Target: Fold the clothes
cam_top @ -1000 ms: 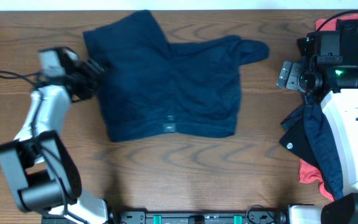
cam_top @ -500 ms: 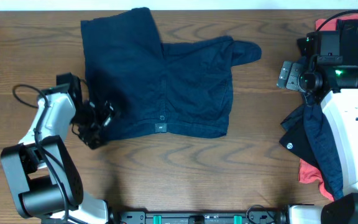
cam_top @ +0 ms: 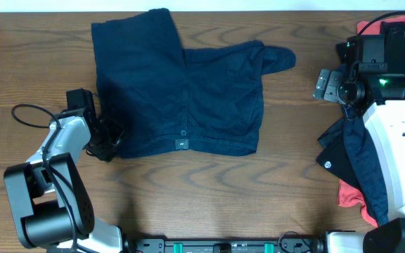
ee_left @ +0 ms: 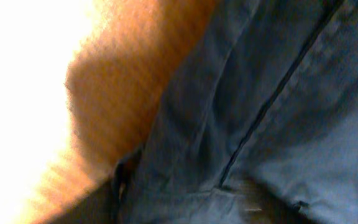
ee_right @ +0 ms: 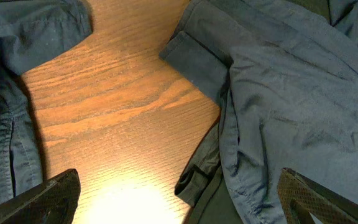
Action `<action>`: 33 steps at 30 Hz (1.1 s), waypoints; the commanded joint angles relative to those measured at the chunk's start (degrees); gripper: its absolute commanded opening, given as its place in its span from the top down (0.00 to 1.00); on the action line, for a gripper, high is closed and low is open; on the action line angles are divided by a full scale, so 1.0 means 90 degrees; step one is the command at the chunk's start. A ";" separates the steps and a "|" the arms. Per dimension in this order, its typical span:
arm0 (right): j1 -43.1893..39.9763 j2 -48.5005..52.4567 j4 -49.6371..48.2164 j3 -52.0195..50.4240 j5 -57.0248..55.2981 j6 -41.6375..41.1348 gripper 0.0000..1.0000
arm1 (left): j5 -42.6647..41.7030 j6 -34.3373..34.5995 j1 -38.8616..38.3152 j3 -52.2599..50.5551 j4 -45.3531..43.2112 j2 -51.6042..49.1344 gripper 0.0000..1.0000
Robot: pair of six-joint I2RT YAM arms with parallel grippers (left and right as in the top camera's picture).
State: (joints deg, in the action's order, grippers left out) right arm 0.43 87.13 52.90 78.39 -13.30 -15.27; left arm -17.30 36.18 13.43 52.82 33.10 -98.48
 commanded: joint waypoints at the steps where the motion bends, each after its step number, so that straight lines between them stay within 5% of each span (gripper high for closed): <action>1: -0.0053 -0.0063 0.0007 0.0075 -0.0022 0.0083 0.01 | 0.0194 0.0012 0.0012 -0.0148 0.0002 -0.0131 0.91; 7: -0.0053 -0.0061 0.0005 0.0075 -0.0017 0.0090 0.01 | 0.0746 -0.0321 0.0680 0.0330 0.0257 -0.0117 0.94; 14: -0.0053 -0.0022 -0.0068 0.0075 0.0877 0.0590 0.01 | 0.0612 -0.1083 0.2161 0.2635 0.0585 -0.0117 0.94; 15: -0.0051 0.0005 -0.0095 0.0075 0.1010 0.0590 0.01 | 0.0495 -0.1139 0.2259 0.2943 0.0658 -0.0117 0.87; 17: -0.0049 0.0075 -0.0163 0.0073 0.1401 0.0627 0.01 | 0.0109 -0.1268 0.2363 0.3495 0.0872 -0.0117 0.25; 18: -0.0041 0.0119 -0.0206 0.0073 0.1693 0.0736 0.01 | -0.0068 -0.1290 0.2363 0.3694 0.1061 -0.0117 0.10; 26: -0.0024 0.0772 -0.0236 0.0063 0.4029 0.1183 0.01 | -0.1003 -0.1994 0.1656 0.3762 0.3891 -0.0143 0.07; 33: 0.0347 0.1651 -0.0318 0.0063 0.5901 0.1178 0.03 | -0.0925 -0.2232 0.0544 0.2679 0.4143 -0.0143 0.09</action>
State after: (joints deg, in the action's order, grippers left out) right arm 1.52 99.37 50.00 78.39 29.02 -5.76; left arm -25.36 18.50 21.04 79.99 71.02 -99.33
